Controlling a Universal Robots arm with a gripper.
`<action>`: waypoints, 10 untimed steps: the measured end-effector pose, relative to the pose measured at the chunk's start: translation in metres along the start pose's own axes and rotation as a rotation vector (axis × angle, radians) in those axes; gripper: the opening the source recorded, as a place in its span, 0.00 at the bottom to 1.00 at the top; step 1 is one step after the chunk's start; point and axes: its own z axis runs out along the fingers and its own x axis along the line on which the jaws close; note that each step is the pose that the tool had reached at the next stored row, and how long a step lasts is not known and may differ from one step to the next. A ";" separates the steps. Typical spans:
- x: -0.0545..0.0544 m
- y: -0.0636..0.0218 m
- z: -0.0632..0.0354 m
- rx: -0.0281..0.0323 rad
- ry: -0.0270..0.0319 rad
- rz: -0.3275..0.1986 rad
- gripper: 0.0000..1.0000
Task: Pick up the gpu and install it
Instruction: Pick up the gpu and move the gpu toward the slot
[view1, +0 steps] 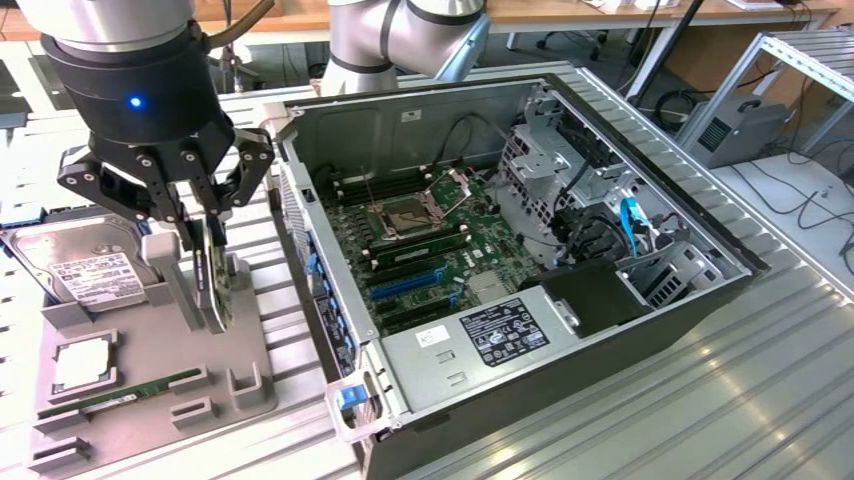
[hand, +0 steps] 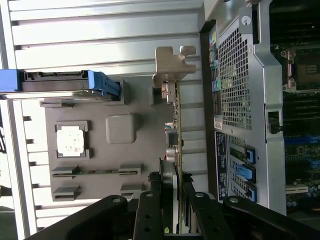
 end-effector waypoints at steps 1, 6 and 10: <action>0.000 0.0000 -0.0002 0.0000 0.0000 0.000 0.27; 0.000 0.0000 -0.0017 0.0000 0.0000 0.000 0.27; 0.000 0.0000 -0.0030 0.0001 0.0000 0.000 0.27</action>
